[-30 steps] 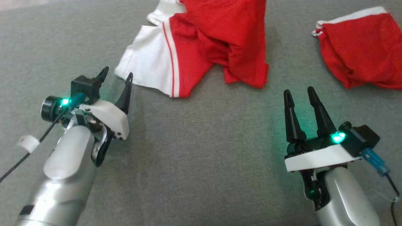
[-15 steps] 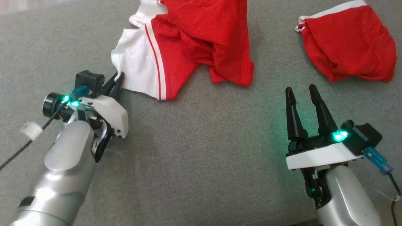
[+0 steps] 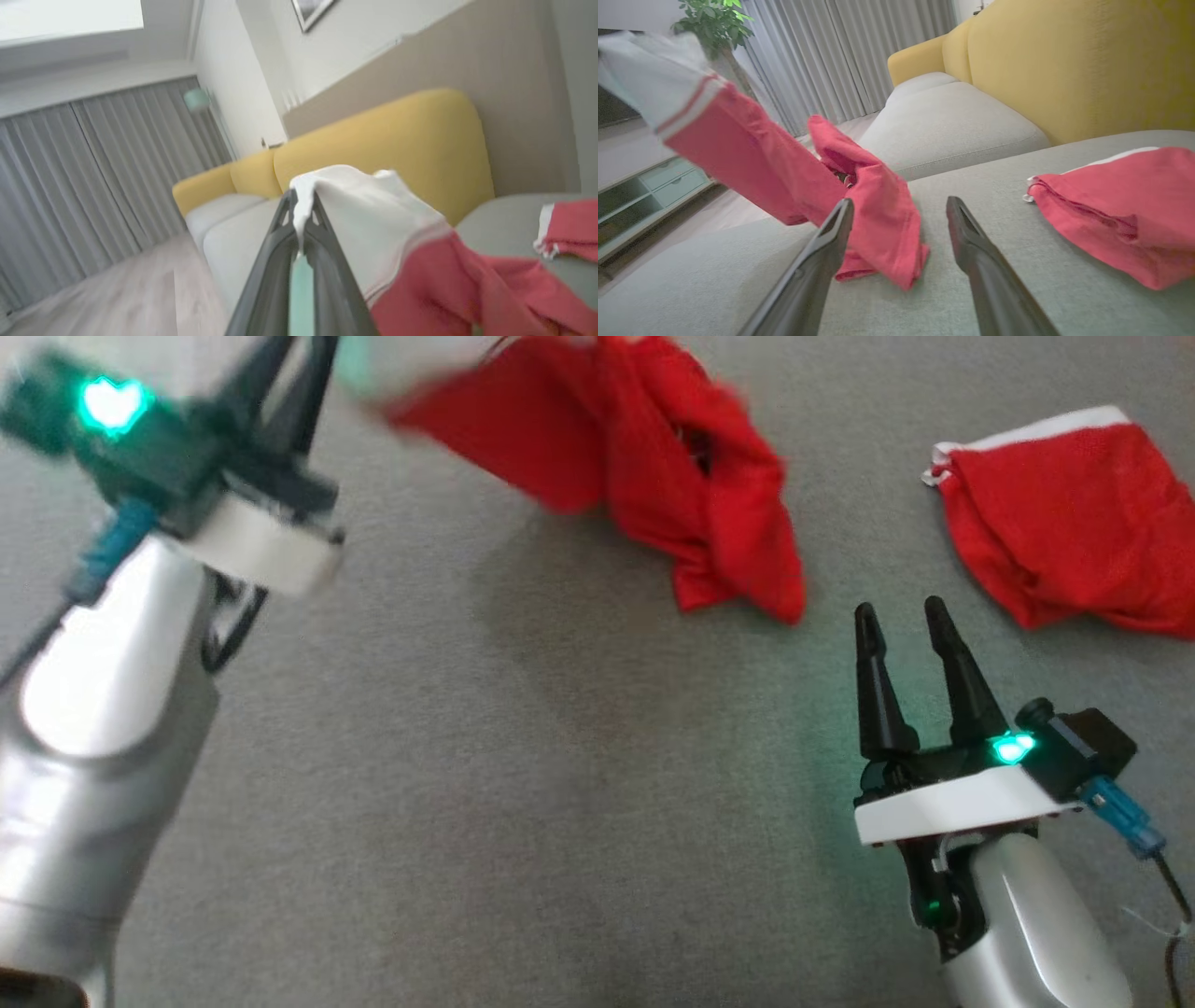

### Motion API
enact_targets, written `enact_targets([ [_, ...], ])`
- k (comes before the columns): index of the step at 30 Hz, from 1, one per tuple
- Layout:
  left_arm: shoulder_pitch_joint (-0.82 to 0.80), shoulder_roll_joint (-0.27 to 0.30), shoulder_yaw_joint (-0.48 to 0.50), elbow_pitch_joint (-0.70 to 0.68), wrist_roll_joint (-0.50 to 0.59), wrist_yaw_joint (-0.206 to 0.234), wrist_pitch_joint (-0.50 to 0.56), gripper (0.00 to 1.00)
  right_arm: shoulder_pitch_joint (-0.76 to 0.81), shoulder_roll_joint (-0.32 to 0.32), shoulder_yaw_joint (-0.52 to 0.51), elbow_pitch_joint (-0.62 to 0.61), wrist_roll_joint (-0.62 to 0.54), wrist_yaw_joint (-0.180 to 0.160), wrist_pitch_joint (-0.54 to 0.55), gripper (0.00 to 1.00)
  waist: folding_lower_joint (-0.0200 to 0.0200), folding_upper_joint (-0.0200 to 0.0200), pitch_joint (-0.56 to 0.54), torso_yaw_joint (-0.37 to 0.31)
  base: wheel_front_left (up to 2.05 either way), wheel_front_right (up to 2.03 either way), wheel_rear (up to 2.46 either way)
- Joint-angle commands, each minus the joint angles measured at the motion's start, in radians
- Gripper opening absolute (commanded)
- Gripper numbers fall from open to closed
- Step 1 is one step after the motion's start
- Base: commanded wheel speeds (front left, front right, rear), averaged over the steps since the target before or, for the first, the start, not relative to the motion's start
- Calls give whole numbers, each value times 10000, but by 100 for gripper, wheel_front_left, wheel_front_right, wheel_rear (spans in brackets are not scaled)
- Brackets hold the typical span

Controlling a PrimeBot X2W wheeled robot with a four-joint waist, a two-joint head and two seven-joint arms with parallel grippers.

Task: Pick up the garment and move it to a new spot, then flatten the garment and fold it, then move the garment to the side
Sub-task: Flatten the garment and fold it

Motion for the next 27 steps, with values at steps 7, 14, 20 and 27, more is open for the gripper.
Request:
enact_targets([
  [7, -755, 1639, -608, -4176, 613, -141, -118, 0, -9, -16, 181, -277, -113, -7, -65, 100, 0, 0, -185, 747, 0, 0, 0],
  [14, -355, 4115, -4984, -6013, 1741, -147, -120, 0, 29, -16, 219, -132, -135, -7, -65, 100, 0, 0, -299, 1241, 0, 0, 0],
  [20, -126, 5308, -7353, -5512, 1921, -148, -121, 0, 41, -16, 278, -16, -125, -7, -65, 100, 0, 0, -553, 1432, 0, 0, 0],
  [27, 1862, 5778, -7505, -4364, 1304, -149, -121, 0, 131, -16, 419, 132, -112, -7, -65, 100, 0, 0, -976, 1373, 0, 0, 0],
])
